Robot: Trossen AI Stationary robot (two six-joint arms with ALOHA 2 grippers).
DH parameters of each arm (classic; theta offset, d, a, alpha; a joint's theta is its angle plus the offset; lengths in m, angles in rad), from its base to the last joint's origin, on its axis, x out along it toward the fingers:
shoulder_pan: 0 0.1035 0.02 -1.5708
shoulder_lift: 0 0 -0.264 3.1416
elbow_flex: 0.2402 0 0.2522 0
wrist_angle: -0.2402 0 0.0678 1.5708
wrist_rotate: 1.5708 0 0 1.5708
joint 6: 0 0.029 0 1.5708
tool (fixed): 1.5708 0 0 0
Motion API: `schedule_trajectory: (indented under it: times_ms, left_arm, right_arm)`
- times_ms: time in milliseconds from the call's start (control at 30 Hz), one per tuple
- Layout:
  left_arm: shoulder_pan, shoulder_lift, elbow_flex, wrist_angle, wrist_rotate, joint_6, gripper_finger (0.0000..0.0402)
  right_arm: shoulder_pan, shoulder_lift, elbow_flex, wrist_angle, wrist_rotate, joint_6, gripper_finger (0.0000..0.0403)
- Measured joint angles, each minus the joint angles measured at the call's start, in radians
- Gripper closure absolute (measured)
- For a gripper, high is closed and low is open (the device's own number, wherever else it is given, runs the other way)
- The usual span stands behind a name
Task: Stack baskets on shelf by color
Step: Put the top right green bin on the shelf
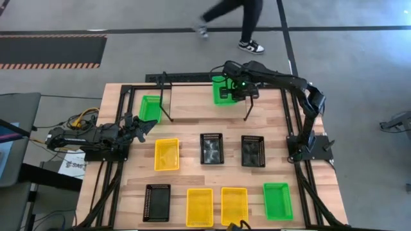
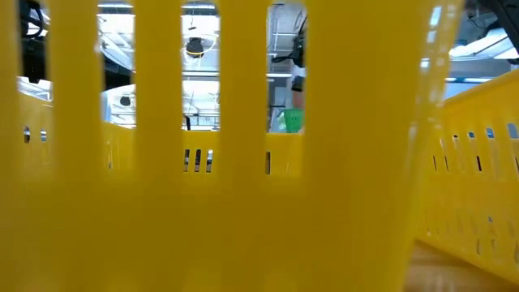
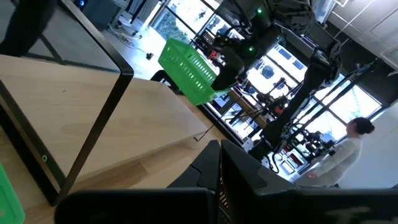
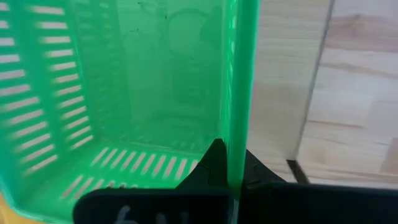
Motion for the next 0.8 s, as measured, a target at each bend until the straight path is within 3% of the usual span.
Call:
schedule_trajectory:
  times_ms: [433, 800]
  left_arm:
    - [0.000, 0.001, 0.000, 0.000, 0.014, 0.000, 0.0401]
    - [0.000, 0.023, 0.000, 0.000, 0.024, -0.017, 0.0401]
  right_arm:
    - [0.060, 0.084, 0.030, 0.041, 0.006, -0.058, 0.0403]
    - [0.068, 0.101, 0.213, 0.082, 0.026, -0.096, 0.0403]
